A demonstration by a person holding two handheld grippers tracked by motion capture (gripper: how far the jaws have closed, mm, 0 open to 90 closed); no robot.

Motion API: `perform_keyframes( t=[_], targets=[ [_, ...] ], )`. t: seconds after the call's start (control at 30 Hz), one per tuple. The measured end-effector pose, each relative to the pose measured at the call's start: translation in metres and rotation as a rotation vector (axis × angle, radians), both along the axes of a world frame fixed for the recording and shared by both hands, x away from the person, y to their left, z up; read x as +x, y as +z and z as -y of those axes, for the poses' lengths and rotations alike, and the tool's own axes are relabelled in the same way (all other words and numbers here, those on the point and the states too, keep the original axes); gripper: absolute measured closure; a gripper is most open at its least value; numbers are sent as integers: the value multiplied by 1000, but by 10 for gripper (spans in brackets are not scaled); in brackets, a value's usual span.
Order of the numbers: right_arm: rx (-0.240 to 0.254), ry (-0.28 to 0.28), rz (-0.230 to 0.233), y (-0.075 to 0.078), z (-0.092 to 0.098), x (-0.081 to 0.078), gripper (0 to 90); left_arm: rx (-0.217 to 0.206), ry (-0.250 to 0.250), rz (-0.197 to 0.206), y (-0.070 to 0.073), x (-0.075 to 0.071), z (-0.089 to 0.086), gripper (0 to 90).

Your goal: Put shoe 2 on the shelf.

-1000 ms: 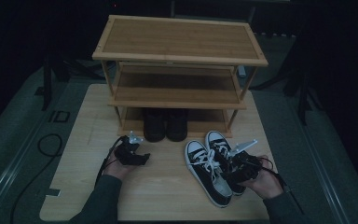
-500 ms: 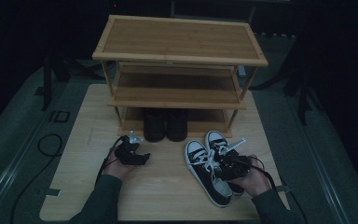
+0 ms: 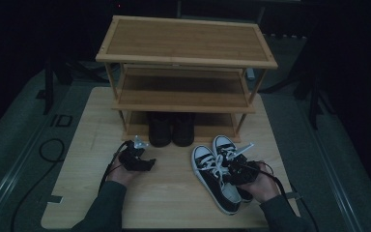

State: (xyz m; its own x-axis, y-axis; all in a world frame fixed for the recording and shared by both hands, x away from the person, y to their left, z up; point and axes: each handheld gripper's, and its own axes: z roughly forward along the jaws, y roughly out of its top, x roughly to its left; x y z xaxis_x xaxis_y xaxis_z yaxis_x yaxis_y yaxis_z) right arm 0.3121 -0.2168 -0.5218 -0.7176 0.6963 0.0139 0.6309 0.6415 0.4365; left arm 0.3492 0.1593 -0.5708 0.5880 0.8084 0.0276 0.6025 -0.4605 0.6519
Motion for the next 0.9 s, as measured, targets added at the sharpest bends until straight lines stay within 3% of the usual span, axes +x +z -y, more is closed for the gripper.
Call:
perform_keyframes(
  t=[0.2,0.43,0.7,0.9],
  targets=[
    [-9,19,3,0,2,1,727,0,1,0,0,0,0,330],
    [8,-6,28,0,11,3,851,0,-1,0,0,0,0,325],
    [37,28,66,3,15,3,855,-1,1,2,0,0,0,324],
    [45,53,67,8,17,6,858,0,-1,1,0,0,0,323]
  ],
)
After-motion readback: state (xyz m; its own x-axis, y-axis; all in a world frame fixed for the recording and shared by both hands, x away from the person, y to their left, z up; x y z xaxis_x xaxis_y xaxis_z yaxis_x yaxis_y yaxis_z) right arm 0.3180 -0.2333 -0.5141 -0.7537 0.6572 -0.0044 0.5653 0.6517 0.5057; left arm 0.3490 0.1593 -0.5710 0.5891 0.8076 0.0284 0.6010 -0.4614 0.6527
